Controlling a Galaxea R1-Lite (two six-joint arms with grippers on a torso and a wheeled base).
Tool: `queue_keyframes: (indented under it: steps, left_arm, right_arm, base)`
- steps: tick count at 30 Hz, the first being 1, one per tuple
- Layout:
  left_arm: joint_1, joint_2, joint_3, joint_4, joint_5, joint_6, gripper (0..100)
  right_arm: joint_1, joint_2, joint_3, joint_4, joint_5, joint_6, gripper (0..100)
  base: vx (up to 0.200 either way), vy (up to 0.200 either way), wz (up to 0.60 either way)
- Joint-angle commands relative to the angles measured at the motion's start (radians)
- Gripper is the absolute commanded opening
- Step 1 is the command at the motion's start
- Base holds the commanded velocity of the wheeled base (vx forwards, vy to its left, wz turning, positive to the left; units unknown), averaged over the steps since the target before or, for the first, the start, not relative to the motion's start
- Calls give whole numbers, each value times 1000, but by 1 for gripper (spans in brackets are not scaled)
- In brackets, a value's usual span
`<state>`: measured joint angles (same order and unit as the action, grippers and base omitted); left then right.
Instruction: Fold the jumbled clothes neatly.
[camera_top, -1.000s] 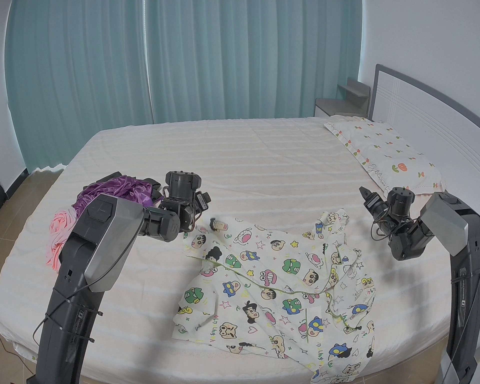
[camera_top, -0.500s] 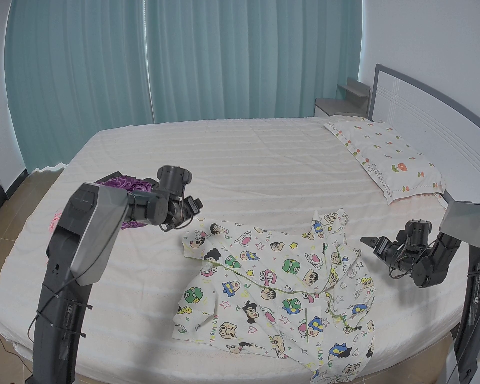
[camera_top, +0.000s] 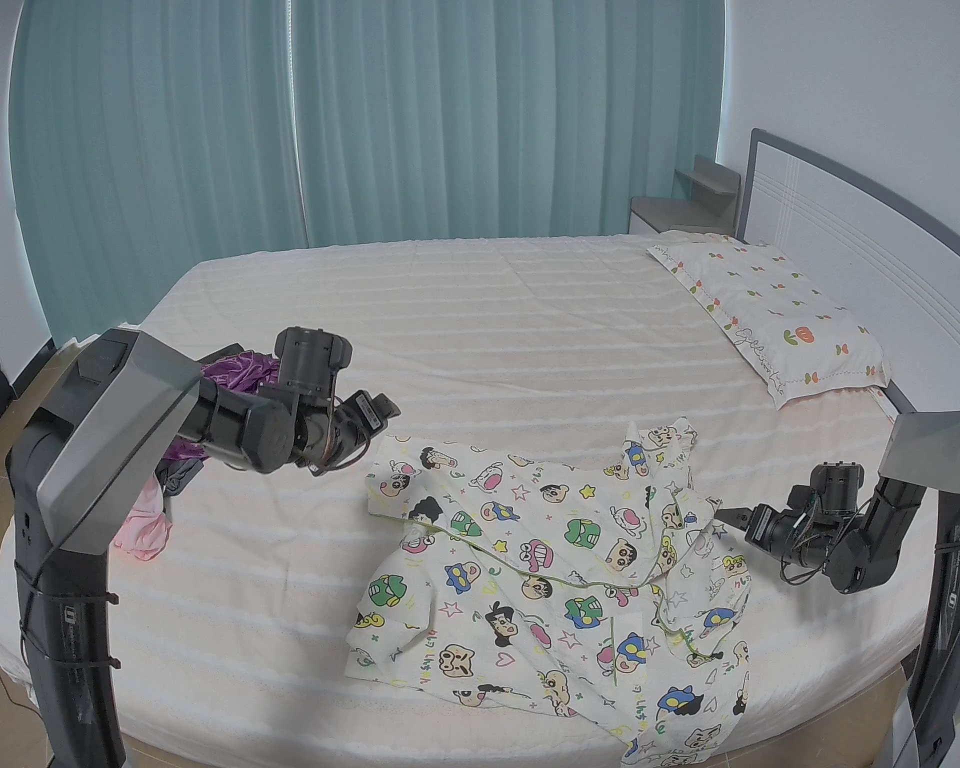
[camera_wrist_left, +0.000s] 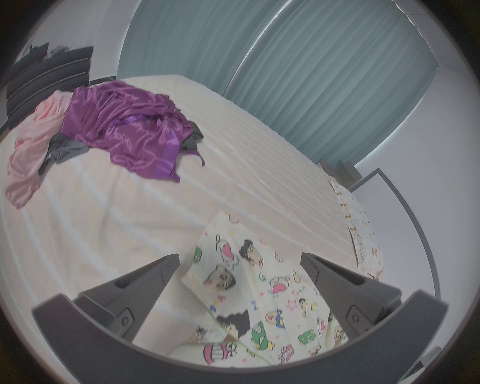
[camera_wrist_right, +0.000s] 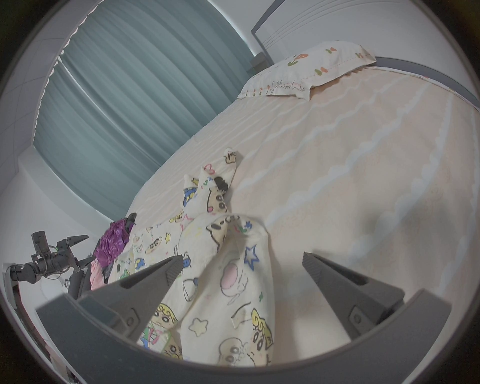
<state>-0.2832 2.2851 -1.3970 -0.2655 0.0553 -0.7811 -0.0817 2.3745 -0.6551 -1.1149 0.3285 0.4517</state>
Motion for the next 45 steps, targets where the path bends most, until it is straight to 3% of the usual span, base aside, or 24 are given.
queue_keyframes:
  steps: [1,5,16,22,32,45]
  left_arm:
    - [-45,-164,483,-337,-48,-107,100]
    - [-57,-165,500,-357,-46,-106,100]
    - [-63,-173,527,-360,-37,-103,100]
    - [-63,-173,553,-362,-35,-103,100]
    - [-90,-174,648,-417,-35,-98,100]
    - [-114,-173,811,-557,-52,-101,100]
  right_arm:
    - [28,38,25,58,43,-133,0]
    - [33,28,3,144,37,-200,0]
    - [14,-11,-18,187,-37,-203,0]
    - [-75,-90,-26,198,-57,-208,0]
    - [-187,-58,-130,198,-132,-206,0]
    - [-230,-12,-215,188,-175,-196,0]
  base:
    - [0,0,0]
    - [0,0,0]
    - [0,0,0]
    - [0,0,0]
    - [0,0,0]
    - [0,0,0]
